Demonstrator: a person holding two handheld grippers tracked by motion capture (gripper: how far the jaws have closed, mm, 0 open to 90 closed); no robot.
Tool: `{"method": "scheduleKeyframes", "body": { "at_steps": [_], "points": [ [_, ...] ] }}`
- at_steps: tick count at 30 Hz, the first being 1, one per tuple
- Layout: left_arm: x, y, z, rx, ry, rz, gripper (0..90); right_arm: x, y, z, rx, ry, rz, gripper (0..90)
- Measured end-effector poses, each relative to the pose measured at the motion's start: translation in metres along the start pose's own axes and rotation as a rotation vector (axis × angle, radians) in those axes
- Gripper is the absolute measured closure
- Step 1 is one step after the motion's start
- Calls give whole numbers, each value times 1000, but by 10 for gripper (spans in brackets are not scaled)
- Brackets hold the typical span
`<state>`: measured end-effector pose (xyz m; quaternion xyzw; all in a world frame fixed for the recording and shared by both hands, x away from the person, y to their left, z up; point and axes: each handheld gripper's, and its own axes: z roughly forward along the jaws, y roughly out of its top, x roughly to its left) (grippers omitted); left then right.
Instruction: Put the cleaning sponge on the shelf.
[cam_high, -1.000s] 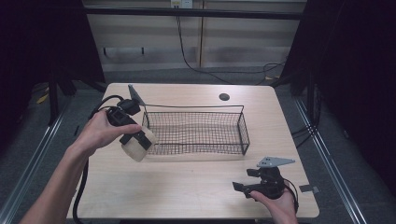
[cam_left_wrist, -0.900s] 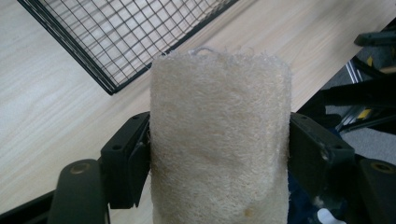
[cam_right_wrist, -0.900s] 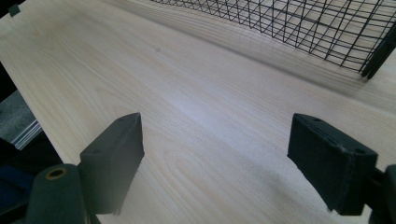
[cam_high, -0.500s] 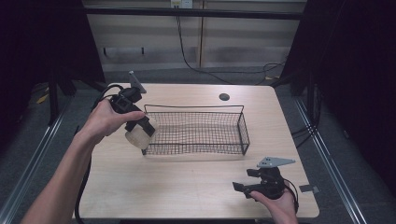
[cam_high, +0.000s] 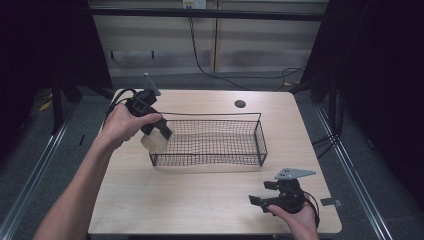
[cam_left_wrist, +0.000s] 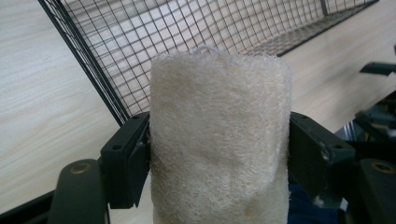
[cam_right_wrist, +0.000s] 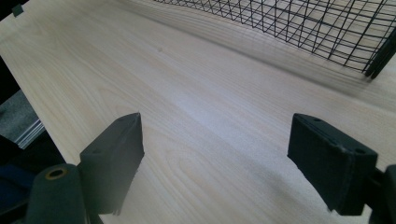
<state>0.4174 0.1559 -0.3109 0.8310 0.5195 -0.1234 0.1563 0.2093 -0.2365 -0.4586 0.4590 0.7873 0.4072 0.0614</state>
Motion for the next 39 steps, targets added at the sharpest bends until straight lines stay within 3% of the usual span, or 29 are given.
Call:
{"method": "scheduleKeyframes", "body": {
  "at_steps": [7, 12, 21, 26, 28, 39],
  "points": [
    [2, 6, 4, -13, 23, -50, 284, 0, 0, 0, 6, -1, 2, 182],
    [3, 10, 12, -2, 77, -73, 283, 0, 0, 0, 3, 1, 5, 182],
    [1, 18, 25, 15, 115, -122, 284, -1, 0, 1, 5, 3, 6, 182],
    [1, 22, 32, 29, 124, -117, 283, -1, 0, 0, 4, 3, 7, 182],
    [0, 23, 36, 33, 157, -120, 283, -1, 0, 1, 6, 4, 6, 182],
    [1, 30, 54, 37, 174, -160, 283, 0, 0, 1, 9, 3, 3, 184]
  ]
}}
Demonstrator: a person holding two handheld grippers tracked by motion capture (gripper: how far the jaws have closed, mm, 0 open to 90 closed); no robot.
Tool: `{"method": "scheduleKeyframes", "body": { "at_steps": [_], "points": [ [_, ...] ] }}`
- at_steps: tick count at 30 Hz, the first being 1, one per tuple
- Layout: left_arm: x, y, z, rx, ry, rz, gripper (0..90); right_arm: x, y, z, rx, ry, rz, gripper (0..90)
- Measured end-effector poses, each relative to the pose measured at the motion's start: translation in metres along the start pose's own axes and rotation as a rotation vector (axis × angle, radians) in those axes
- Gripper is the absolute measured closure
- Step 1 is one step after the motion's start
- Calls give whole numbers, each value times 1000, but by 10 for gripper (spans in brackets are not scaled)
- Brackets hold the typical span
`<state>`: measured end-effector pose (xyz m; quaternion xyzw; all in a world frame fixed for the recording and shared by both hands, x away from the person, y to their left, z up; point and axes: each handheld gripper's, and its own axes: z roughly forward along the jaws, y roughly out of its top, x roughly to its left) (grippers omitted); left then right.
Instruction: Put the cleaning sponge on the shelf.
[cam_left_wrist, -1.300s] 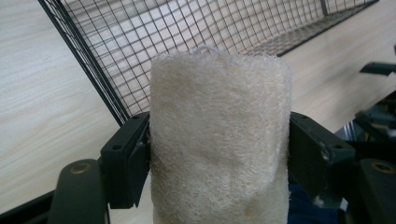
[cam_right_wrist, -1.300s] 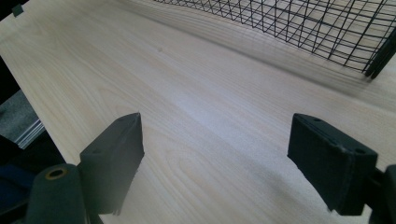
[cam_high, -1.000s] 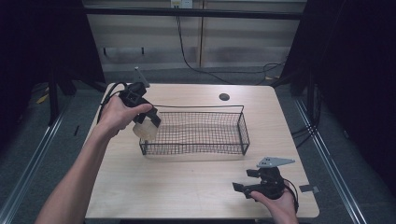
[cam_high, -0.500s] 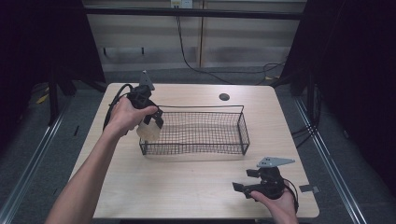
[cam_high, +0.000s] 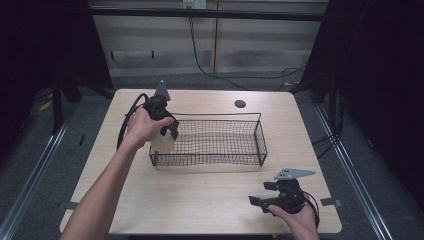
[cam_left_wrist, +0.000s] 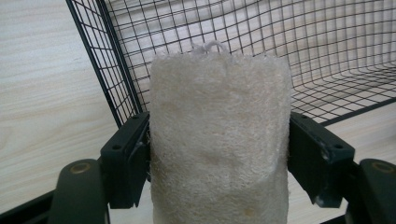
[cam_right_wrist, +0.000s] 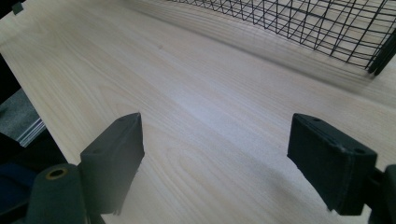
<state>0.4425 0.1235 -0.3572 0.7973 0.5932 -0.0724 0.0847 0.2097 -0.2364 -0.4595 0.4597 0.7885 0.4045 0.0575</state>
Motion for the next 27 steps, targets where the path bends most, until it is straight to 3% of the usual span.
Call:
{"method": "scheduleKeyframes", "body": {
  "at_steps": [6, 12, 16, 17, 19, 27],
  "points": [
    [0, 5, 8, 2, 24, -15, 284, 0, 0, 0, 2, 2, 2, 184],
    [3, 7, 17, -24, 20, -40, 283, 0, 0, 1, 5, 5, -2, 185],
    [6, 8, 22, -16, 14, -55, 283, 1, 0, 1, 7, 6, -5, 186],
    [6, 8, 25, -11, 41, -54, 283, 1, 0, 1, 7, 8, -5, 187],
    [6, 9, 27, -16, 47, -67, 283, 1, 0, 1, 7, 9, -5, 187],
    [2, 8, 34, -10, 61, -60, 283, 1, 0, 1, 8, 6, -5, 187]
  ]
}}
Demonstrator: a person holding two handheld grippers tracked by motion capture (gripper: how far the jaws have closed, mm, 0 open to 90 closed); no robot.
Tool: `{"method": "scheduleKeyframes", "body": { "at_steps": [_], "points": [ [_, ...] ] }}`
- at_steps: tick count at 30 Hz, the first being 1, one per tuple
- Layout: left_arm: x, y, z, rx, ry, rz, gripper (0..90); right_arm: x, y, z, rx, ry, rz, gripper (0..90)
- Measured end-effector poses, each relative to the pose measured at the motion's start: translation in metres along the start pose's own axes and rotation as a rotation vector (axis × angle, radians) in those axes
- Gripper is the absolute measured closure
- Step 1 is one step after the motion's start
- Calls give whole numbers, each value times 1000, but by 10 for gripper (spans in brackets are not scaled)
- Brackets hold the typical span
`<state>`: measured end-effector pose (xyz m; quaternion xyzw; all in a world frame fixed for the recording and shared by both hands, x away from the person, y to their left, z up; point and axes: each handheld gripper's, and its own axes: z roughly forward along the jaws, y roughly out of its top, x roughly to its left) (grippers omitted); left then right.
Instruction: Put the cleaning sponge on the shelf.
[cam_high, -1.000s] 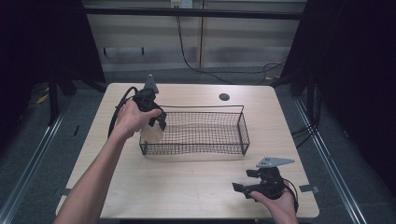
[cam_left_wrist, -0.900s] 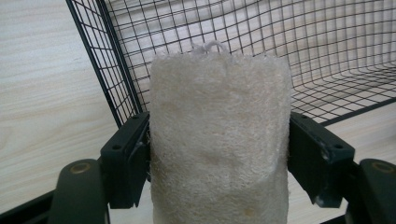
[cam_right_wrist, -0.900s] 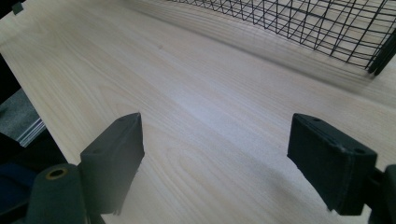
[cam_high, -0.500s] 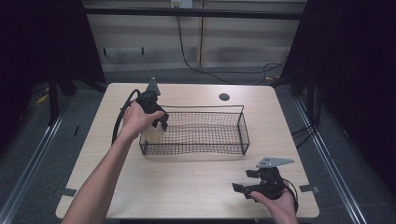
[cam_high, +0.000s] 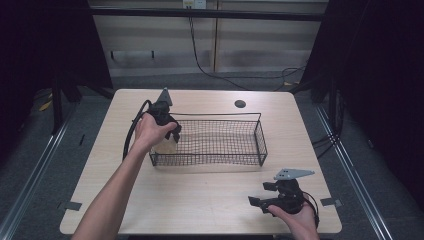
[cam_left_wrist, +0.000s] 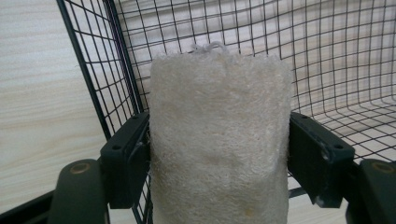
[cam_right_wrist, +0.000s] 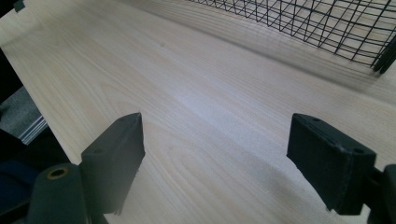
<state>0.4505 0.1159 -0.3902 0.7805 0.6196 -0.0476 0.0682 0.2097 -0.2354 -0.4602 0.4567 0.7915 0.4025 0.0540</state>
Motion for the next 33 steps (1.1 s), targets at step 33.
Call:
{"method": "scheduleKeyframes", "body": {
  "at_steps": [33],
  "points": [
    [5, 0, 28, 42, 12, -32, 281, 1, 0, 0, 1, 4, -1, 189]
  ]
}}
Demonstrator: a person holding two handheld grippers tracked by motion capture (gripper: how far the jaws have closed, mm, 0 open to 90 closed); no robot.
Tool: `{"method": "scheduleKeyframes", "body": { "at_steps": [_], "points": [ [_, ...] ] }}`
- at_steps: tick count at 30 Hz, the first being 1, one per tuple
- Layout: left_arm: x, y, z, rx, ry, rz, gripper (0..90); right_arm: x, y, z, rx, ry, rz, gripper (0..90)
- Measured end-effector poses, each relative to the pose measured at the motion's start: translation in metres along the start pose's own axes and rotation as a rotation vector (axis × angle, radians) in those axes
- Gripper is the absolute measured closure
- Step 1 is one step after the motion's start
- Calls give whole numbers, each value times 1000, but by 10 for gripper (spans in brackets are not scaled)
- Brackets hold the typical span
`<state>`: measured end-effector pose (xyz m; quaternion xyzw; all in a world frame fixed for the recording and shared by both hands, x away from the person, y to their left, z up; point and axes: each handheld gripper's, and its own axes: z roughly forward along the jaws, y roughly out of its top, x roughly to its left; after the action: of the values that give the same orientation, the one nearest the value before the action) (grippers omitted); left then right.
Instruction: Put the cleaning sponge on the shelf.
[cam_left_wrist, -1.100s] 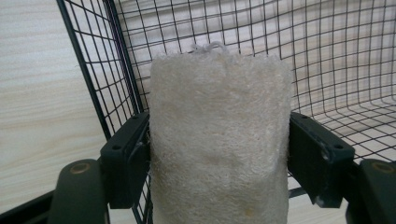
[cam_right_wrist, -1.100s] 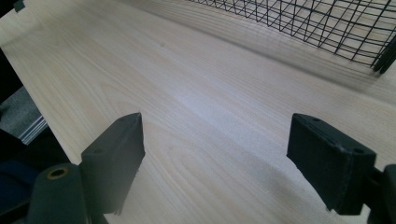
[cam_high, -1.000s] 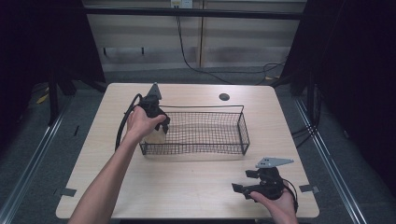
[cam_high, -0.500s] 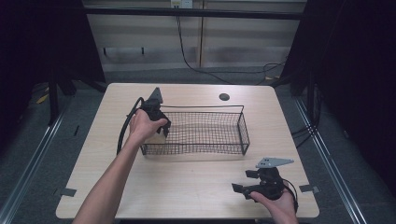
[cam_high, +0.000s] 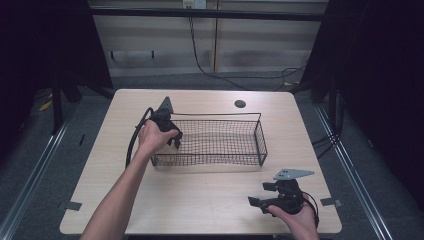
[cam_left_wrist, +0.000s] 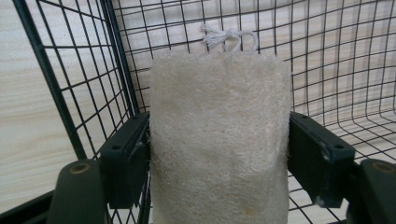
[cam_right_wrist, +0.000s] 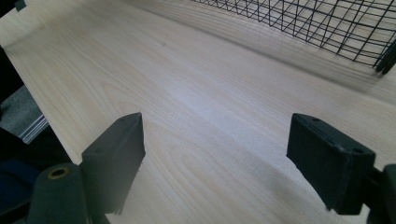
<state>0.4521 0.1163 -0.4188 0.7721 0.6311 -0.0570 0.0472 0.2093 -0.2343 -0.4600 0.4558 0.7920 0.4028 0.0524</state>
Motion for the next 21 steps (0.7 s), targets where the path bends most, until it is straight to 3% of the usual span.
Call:
{"method": "scheduleKeyframes", "body": {
  "at_steps": [5, 9, 18, 21],
  "points": [
    [-2, -1, 2, -1, 0, 9, 279, 0, 0, 0, 0, 1, -2, 190],
    [-1, 0, 5, -2, -4, -18, 278, 0, 0, 0, 0, -1, -3, 190],
    [-2, 2, 6, -10, -3, -24, 280, 0, 0, 0, 2, 1, -1, 190],
    [-4, 2, 7, -1, 22, -8, 279, 0, 0, 0, 1, 1, 0, 190]
  ]
}}
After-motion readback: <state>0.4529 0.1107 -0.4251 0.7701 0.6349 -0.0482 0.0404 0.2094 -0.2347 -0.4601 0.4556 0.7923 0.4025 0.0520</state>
